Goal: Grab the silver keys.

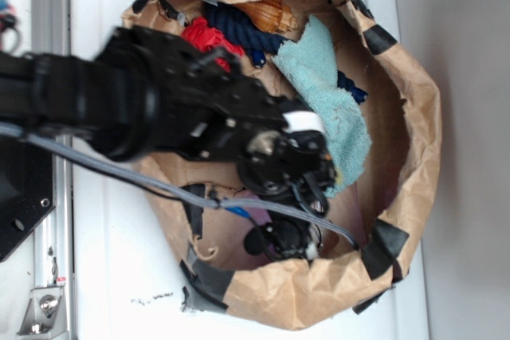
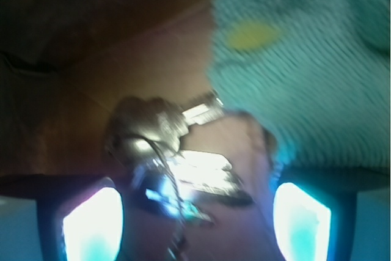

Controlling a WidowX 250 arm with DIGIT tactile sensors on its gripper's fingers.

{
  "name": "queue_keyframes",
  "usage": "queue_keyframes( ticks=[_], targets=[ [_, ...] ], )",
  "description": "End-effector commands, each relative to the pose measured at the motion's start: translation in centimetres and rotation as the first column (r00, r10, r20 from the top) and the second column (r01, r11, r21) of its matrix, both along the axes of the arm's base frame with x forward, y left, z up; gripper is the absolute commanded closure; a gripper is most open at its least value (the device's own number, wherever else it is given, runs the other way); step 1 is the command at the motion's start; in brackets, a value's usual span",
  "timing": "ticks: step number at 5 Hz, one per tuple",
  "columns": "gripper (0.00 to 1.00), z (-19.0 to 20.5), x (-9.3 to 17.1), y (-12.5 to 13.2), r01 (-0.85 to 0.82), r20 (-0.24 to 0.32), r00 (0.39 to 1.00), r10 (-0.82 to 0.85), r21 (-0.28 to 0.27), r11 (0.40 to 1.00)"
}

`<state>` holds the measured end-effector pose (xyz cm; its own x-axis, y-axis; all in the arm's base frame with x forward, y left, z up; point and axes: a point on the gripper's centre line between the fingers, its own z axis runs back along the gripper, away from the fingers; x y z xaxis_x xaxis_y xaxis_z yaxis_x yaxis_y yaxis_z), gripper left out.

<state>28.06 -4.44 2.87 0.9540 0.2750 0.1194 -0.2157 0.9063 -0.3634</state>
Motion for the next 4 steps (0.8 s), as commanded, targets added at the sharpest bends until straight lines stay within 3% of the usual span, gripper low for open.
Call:
queue_keyframes(
  ticks=[1, 4],
  targets=[
    [1.0, -0.98, -0.52, -0.87, 0.001, -0.02, 1.0, -0.001, -0.002, 1.0],
    [1.0, -0.41, -0.59, -0.44, 0.01, 0.016, 1.0, -0.01, 0.008, 1.0]
  ],
)
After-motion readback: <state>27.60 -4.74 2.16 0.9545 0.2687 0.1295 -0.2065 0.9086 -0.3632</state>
